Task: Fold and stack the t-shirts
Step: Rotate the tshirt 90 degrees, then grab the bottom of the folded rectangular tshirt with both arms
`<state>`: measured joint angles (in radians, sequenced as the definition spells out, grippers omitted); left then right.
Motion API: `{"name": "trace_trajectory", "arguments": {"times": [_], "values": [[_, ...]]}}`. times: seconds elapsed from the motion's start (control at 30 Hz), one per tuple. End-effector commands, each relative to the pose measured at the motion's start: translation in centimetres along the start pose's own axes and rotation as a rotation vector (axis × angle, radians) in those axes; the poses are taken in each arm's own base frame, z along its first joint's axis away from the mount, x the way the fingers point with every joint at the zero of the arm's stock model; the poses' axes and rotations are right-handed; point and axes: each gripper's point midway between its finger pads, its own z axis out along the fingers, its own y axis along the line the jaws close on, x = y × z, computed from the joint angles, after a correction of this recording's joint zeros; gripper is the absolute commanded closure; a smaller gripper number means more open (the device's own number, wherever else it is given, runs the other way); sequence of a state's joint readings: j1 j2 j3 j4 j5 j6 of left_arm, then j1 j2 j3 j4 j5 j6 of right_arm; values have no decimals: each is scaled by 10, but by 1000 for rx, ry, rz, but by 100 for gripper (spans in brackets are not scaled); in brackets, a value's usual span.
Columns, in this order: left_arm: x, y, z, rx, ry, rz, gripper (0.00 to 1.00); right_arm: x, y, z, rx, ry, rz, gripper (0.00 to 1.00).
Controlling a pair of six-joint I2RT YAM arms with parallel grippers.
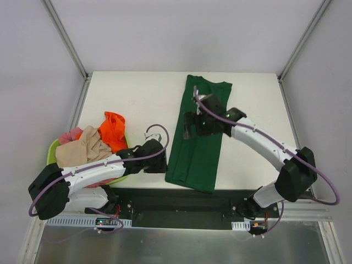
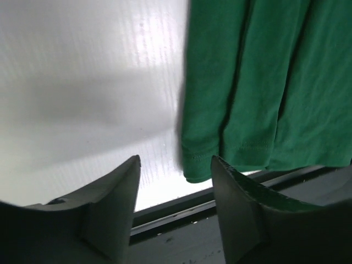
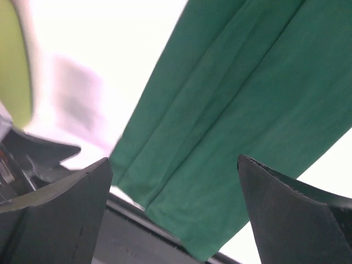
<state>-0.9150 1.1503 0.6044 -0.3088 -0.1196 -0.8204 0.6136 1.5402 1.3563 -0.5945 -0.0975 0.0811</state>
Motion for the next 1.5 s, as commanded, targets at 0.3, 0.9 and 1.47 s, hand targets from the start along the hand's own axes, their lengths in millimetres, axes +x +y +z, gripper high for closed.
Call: {"name": "trace_trajectory", "arguments": {"times": [0.3, 0.9, 1.47], "values": [[35, -14, 19, 137, 130, -31, 61, 134, 81, 50, 14, 245, 49, 34], [53, 3, 37, 76, 172, -97, 100, 171, 91, 90, 108, 291, 59, 64], [59, 19, 39, 20, 165, -110, 100, 169, 62, 73, 218, 231, 23, 99]]}}
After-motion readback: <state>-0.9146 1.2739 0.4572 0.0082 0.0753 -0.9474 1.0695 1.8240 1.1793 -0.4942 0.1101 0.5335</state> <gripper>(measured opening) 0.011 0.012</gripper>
